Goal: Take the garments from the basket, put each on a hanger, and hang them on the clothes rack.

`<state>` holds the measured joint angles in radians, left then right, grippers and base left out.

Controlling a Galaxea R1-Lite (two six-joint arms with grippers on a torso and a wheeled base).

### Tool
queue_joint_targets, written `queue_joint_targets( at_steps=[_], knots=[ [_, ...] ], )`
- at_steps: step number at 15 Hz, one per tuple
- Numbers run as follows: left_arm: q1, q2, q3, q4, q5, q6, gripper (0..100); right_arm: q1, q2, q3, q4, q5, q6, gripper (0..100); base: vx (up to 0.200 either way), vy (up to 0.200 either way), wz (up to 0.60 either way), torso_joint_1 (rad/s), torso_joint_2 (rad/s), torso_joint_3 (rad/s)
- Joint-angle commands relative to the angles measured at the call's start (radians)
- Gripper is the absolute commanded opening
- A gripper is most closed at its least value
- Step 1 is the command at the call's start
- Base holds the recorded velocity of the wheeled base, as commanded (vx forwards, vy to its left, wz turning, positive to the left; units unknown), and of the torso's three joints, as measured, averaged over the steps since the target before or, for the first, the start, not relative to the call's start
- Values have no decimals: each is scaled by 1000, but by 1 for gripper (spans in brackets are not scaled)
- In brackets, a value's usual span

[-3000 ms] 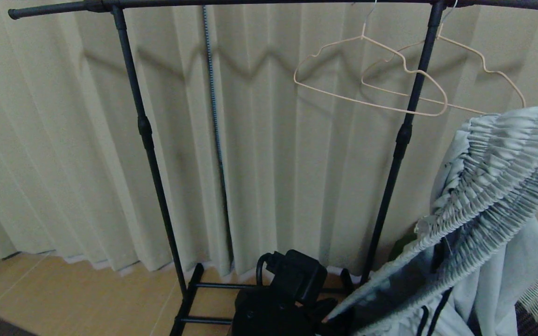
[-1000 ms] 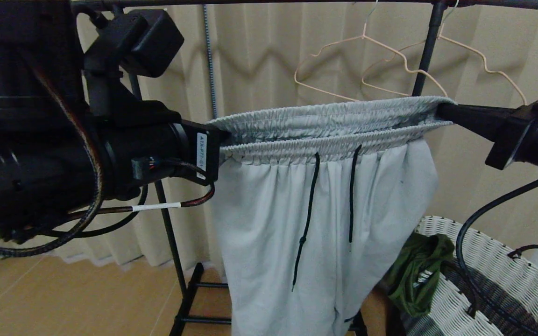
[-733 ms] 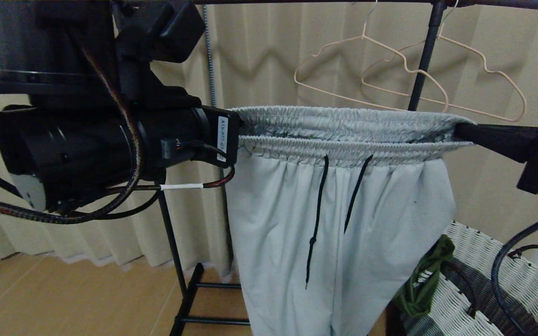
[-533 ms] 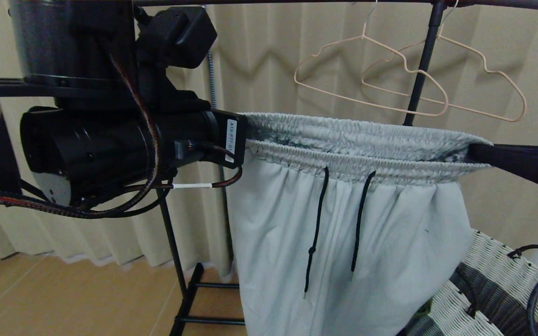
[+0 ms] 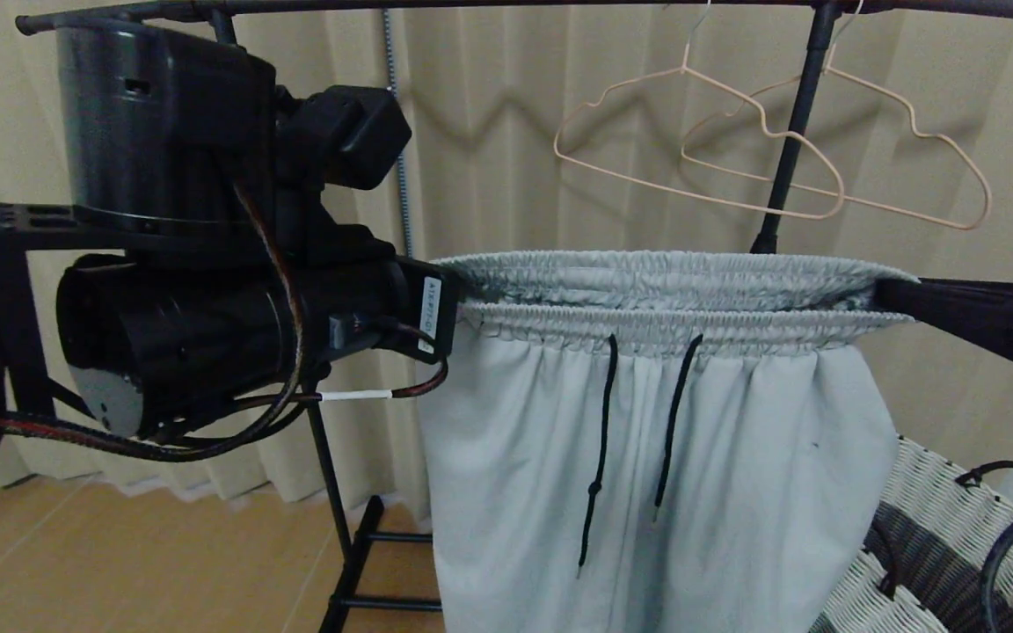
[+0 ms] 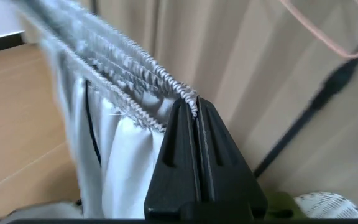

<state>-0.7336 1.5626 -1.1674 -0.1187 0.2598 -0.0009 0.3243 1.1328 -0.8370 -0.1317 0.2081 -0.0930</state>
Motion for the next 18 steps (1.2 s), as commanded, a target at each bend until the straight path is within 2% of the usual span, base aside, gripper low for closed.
queue_joint_targets(
  at_steps=[1, 3, 5, 6, 7, 9, 12, 14, 15, 18],
  knots=[
    [2, -58, 77, 11, -1, -1, 0, -34, 133, -8, -135, -13, 1, 0, 0, 0, 0, 0, 0, 0],
    [-3, -101, 106, 56, -4, -1, 0, -33, 191, -13, -247, -15, 7, 0, 0, 0, 0, 0, 0, 0],
    [-12, -171, 118, 128, -74, -2, 0, -27, 246, -34, -342, -13, 39, 0, 0, 0, 0, 0, 0, 0],
    [-13, -174, 118, 131, -76, -2, 0, -25, 248, -34, -345, -13, 41, 0, 0, 0, 0, 0, 0, 0],
    [-61, -216, 132, 183, -90, -22, 0, -25, 288, -63, -399, -12, 82, 0, 0, 0, 0, 0, 0, 0],
    [-124, -233, 149, 185, -88, -48, 0, -25, 302, -85, -402, -13, 90, 0, 0, 0, 0, 0, 0, 0],
    [-128, -216, 150, 159, -79, -30, 0, -30, 272, -76, -367, -19, 88, 0, 0, 0, 0, 0, 0, 0],
    [-86, -193, 126, 123, -28, 21, 0, -34, 206, -82, -263, -27, 88, 0, 0, 0, 0, 0, 0, 0],
    [-46, -173, 115, 82, -20, 68, 0, -34, 159, -85, -192, -29, 88, 0, 0, 0, 0, 0, 0, 0],
    [-27, -127, 106, -35, -17, 79, 0, -34, 82, -30, -97, -27, 87, 0, 0, 0, 0, 0, 0, 0]
  ],
)
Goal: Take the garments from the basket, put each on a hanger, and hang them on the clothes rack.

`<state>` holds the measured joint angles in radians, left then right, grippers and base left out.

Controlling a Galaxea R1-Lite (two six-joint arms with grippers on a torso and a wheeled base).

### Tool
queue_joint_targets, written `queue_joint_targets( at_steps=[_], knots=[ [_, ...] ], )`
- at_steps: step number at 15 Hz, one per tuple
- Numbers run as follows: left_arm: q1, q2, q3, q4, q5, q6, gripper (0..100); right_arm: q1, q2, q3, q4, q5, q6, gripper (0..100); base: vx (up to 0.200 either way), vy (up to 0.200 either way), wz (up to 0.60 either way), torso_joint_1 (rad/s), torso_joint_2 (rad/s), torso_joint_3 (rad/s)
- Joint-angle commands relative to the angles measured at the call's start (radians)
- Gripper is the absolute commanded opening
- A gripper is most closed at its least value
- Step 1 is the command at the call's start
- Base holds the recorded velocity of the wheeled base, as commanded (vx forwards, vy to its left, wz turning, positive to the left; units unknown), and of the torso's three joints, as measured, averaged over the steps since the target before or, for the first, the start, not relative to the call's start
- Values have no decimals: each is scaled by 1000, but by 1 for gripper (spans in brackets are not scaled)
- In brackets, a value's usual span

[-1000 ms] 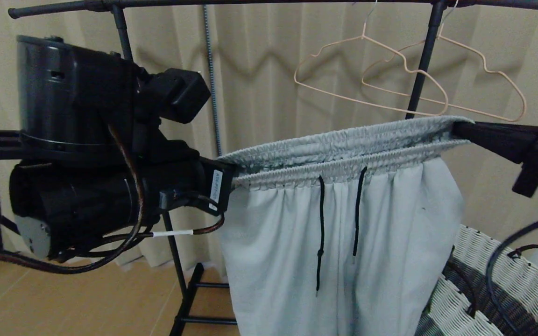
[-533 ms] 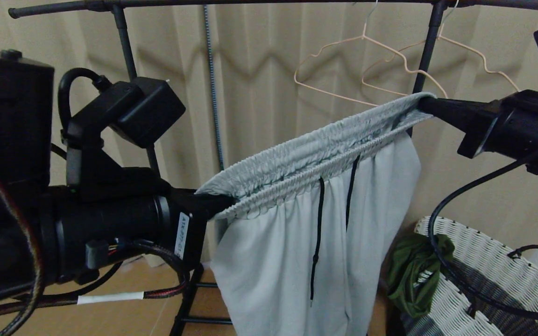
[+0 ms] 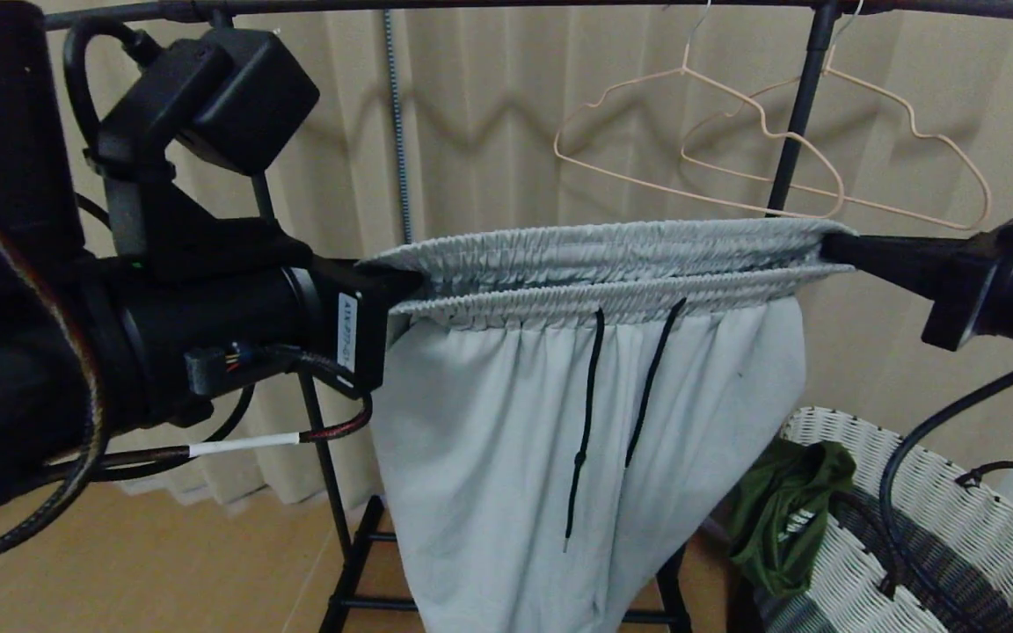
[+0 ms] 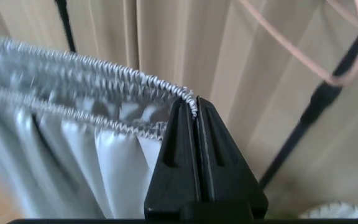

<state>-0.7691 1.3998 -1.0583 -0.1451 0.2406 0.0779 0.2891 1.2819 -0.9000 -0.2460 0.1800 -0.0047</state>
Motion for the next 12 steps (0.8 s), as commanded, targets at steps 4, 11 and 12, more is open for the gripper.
queue_joint_targets(
  at_steps=[4, 11, 12],
  knots=[
    [10, 31, 0, -10, 2, 2, 0, 1, -67, 3, 14, 1, -1, 0, 0, 0, 0, 0, 0, 0],
    [19, 30, 1, -13, 2, -7, 0, 1, -64, 9, 10, 1, 0, 0, 0, 0, 0, 0, 0, 0],
    [21, 33, -9, -13, 2, -7, 0, 1, -65, 23, 13, -1, 0, 0, 0, 0, 0, 0, 0, 0]
  ],
)
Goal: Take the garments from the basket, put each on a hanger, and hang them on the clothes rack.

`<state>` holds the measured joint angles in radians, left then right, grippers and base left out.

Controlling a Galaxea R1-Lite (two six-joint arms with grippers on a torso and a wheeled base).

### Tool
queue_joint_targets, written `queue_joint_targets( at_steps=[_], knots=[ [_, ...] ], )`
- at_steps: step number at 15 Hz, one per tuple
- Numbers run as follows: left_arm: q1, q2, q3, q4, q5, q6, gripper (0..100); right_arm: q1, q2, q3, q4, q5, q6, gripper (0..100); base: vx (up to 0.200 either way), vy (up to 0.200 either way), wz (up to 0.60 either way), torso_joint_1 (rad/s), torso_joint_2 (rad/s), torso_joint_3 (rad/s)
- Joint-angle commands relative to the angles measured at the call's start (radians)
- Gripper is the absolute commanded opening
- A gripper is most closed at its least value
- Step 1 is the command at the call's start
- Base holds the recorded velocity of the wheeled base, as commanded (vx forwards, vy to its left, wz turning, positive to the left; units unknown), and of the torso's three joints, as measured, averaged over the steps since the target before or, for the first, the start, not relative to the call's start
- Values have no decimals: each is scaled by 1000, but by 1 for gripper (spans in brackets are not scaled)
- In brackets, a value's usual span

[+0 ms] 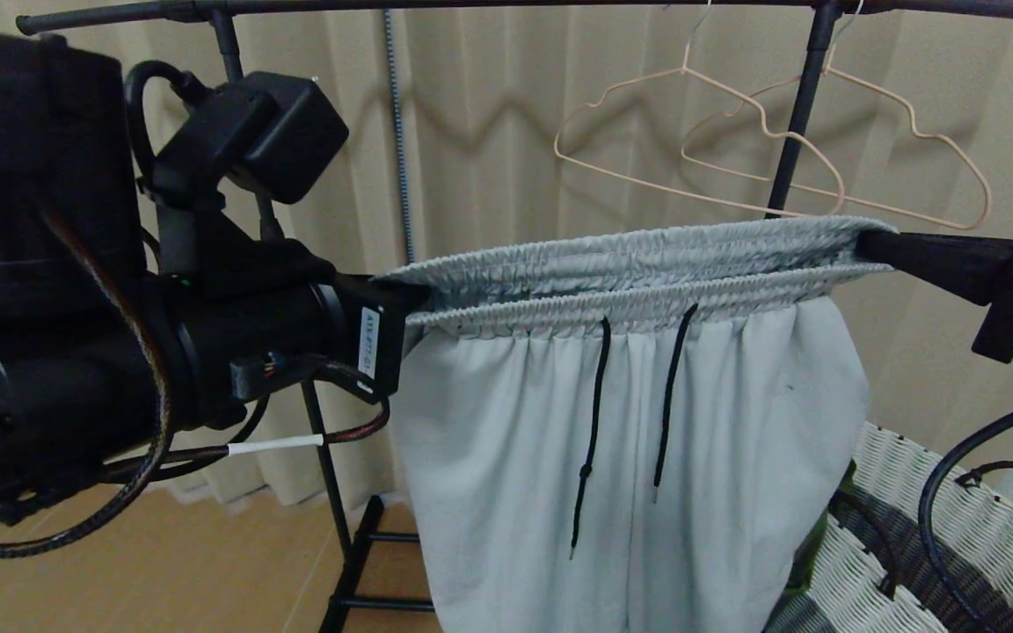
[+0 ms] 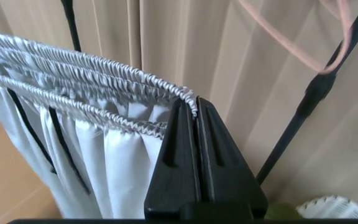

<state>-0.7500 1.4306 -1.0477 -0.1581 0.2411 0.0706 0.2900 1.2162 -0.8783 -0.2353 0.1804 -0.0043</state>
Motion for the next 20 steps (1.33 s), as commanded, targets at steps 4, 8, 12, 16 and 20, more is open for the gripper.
queue_joint_targets(
  at_steps=[4, 8, 12, 16, 20],
  knots=[
    [6, 2, -26, -1, 0, 0, 0, 0, -3, 18, -1, -1, -2, 0, 0, 0, 0, 0, 0, 0],
    [6, 2, -92, -40, -2, 5, 0, 0, -10, -4, -1, -1, -2, 0, 0, 0, 0, 0, 0, 0],
    [26, -16, -75, -35, 0, 3, 0, 0, -3, -24, 1, -1, -2, 100, 0, 0, 0, 0, 0, 0],
    [63, 11, -75, -35, 70, 1, 0, 5, -75, 65, -4, 24, 3, 100, 0, 0, 0, 0, 0, 0],
    [89, 70, -80, -38, 202, -5, 0, 11, -152, 124, -4, 229, 17, 100, 0, 0, 0, 0, 0, 0]
  ],
)
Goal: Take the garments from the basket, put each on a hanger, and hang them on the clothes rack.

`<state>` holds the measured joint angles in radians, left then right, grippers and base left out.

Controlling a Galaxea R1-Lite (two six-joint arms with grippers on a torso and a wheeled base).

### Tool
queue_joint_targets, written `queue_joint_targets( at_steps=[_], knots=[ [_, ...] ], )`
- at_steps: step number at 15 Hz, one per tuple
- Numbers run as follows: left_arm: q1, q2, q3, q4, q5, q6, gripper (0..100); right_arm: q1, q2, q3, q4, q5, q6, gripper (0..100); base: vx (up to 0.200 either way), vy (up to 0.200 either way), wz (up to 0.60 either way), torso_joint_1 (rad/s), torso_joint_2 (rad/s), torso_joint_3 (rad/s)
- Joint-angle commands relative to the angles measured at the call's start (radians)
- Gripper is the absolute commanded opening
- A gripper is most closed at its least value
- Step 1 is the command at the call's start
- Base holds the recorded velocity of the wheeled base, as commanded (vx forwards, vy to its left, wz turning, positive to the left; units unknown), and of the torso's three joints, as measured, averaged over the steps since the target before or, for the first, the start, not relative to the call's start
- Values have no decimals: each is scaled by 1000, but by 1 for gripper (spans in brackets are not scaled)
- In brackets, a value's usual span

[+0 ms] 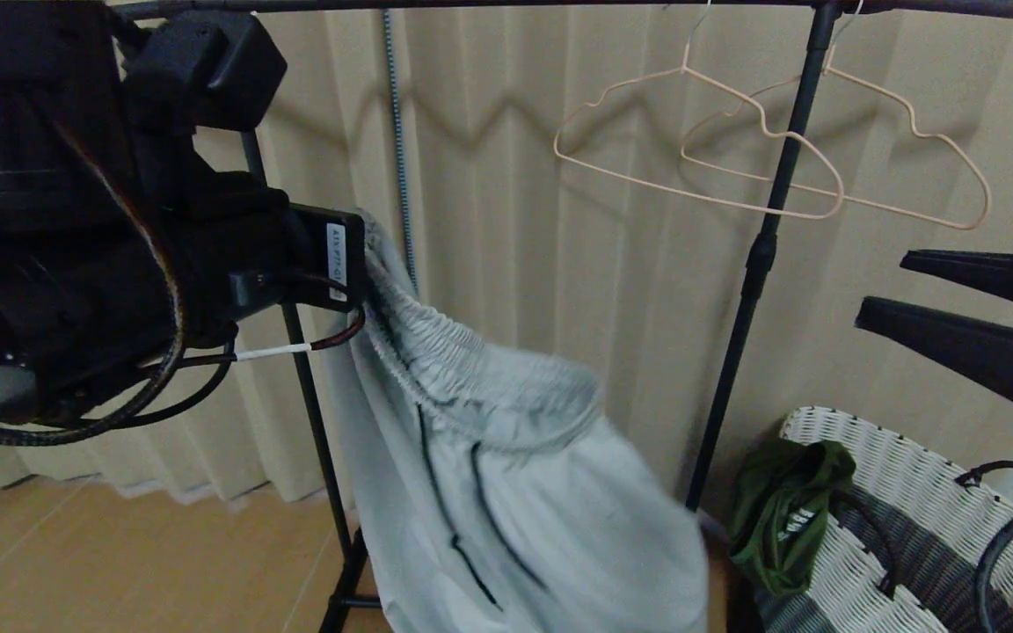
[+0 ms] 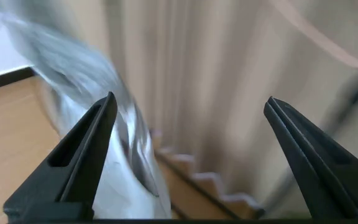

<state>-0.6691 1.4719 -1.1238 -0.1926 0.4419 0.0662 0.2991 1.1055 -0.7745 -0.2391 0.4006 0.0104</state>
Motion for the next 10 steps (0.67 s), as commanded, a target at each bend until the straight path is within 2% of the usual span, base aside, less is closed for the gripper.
queue_joint_targets(
  at_steps=[1, 4, 6, 7, 8, 9, 10],
  knots=[
    [16, 30, 1, -1, 6, 0, 0, 2, -53, 32, 0, 29, 10, 100, 0, 0, 0, 0, 0, 0],
    [59, -10, 90, 2, 12, 18, 0, -37, -52, 75, 15, -14, -12, 100, 0, 0, 0, 0, 0, 0],
    [140, -105, 194, -1, 6, 96, 0, -104, -47, 126, 15, -123, -92, 100, 0, 0, 0, 0, 0, 0],
    [214, -182, 262, -1, 1, 173, 0, -106, -46, 165, 6, -224, -132, 100, 0, 0, 0, 0, 0, 0],
    [249, -214, 289, -2, -3, 208, 0, -107, -46, 176, 4, -269, -135, 100, 0, 0, 0, 0, 0, 0],
    [336, -292, 351, -5, -35, 259, 0, -110, -46, 185, 4, -373, -144, 100, 0, 0, 0, 0, 0, 0],
    [385, -340, 375, -5, -74, 259, 0, -118, -44, 185, 4, -413, -153, 100, 0, 0, 0, 0, 0, 0]
  ],
)
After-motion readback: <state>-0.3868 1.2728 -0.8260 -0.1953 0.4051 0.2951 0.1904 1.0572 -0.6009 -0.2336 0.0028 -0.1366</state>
